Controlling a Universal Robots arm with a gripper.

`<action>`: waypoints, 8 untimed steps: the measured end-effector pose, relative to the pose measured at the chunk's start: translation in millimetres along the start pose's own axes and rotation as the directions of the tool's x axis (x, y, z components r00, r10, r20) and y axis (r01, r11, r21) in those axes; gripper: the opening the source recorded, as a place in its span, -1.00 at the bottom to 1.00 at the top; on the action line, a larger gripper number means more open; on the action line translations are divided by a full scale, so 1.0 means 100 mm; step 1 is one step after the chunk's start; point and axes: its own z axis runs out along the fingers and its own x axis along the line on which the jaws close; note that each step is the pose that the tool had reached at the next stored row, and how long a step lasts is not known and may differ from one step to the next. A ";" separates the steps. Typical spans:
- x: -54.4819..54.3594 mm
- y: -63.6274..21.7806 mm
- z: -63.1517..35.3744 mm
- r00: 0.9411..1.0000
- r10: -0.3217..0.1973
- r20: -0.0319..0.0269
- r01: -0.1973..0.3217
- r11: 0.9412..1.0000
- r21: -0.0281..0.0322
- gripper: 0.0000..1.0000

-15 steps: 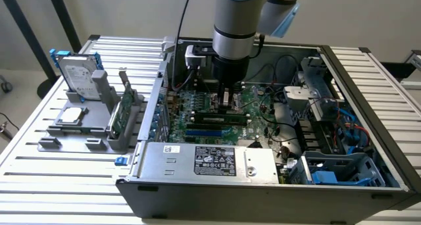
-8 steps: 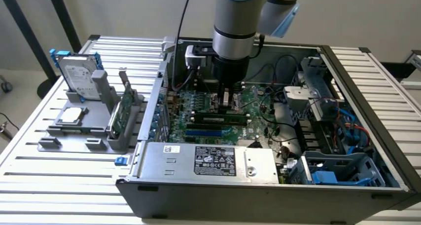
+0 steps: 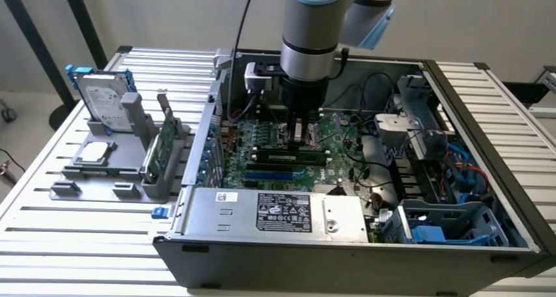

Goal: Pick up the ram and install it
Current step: 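Press down the ram until it locks into place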

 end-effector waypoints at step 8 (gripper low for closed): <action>0.00 0.005 0.052 1.000 0.000 0.000 0.000 1.000 0.000 -0.79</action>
